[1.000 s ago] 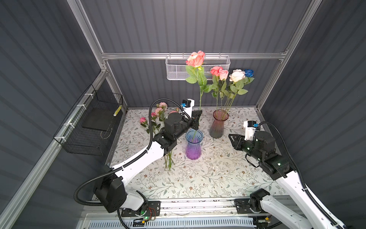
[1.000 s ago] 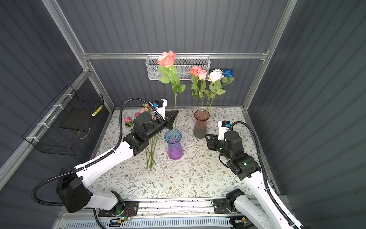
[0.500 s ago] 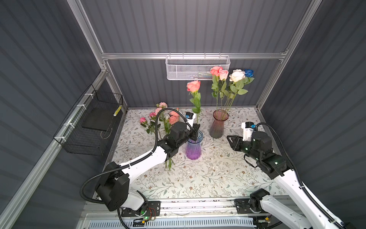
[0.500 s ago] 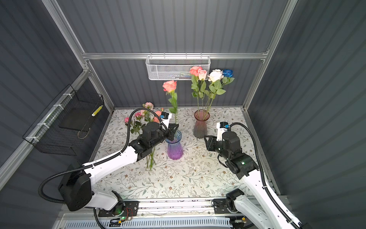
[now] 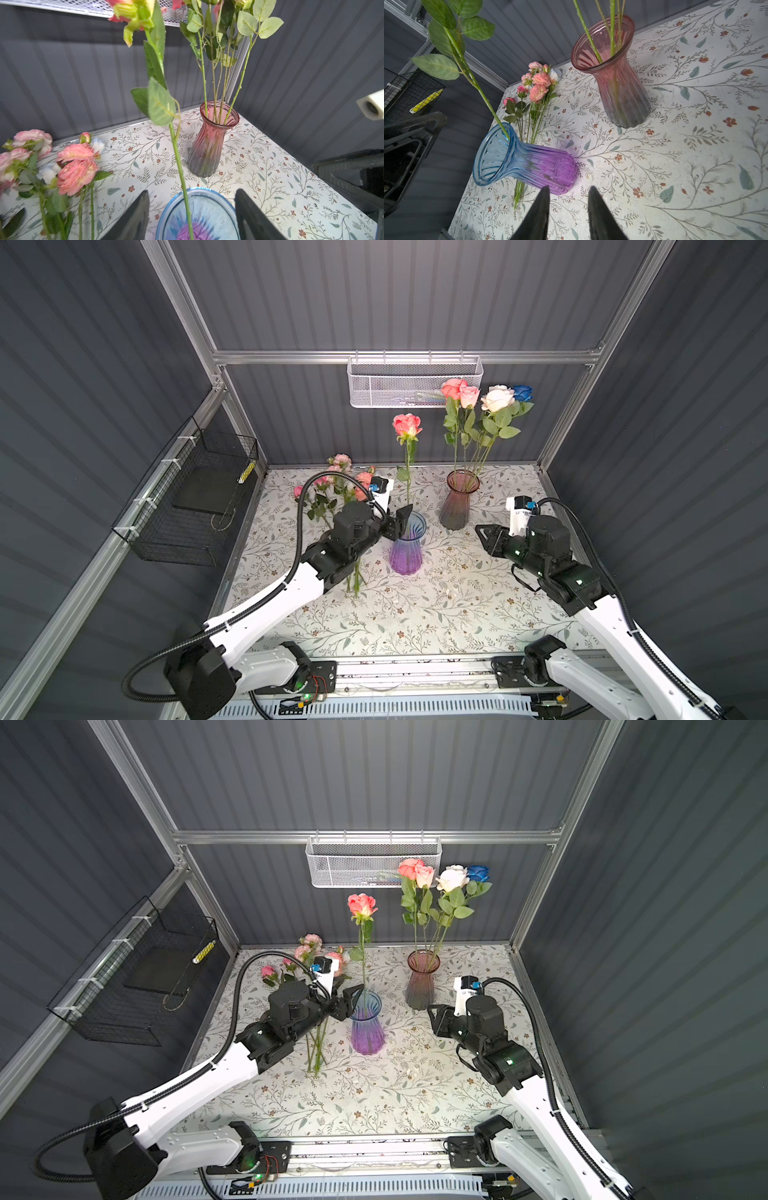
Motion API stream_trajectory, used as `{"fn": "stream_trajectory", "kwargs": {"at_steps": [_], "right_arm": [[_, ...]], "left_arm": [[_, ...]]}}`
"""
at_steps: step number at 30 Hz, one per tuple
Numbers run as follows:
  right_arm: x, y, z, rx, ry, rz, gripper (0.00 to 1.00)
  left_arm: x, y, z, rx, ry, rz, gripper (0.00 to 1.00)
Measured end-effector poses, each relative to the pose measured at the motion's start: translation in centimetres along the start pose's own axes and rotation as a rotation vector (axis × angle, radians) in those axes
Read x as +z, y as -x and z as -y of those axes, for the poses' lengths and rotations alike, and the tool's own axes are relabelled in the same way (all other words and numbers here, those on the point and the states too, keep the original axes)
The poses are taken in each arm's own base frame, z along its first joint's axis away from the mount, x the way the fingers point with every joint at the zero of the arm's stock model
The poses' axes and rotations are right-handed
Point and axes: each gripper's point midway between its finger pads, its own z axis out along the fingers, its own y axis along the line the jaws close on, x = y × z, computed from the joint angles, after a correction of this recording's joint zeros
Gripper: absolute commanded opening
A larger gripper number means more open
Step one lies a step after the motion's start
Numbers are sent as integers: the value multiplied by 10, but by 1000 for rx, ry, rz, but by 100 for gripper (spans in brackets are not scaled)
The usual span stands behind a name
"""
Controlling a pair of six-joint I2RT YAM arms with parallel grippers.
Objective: Arrange the flowers into the vase
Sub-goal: 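Open the left gripper and withdraw it toward the lying bunch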
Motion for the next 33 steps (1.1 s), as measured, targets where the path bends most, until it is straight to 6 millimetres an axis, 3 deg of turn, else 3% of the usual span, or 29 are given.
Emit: {"fn": "stream_trajectory", "kwargs": {"at_steps": [2,6,10,13,17,20,26,29,33], "right_arm": [[0,0,-1,0,3,-2,35],[1,-2,-2,-1,12,-11,35],[7,-6,-2,-4,15,-36,35],[13,-9,0,-9,10,-50,35],[20,-11,1,-16,5,-63,35],[24,-12,3,-25,1,-69,36],[32,-19,8,-37,-5,-80,36],[36,-24,12,-41,-11,-89,36],[39,-26,14,-46,-11,-89,36]], "left_arm": [[-12,-4,-14,6,68,-3,80],[-23,-19,-63,-47,255,-62,76],[-22,-68,-148,-207,502,-228,68],[-23,-115,-186,-321,616,-371,61],[-14,-156,-201,-421,637,-509,59],[7,-166,-209,-454,625,-567,58],[58,-182,-226,-494,609,-625,42],[69,-205,-235,-518,621,-674,41],[78,-231,-239,-536,623,-737,31]]}}
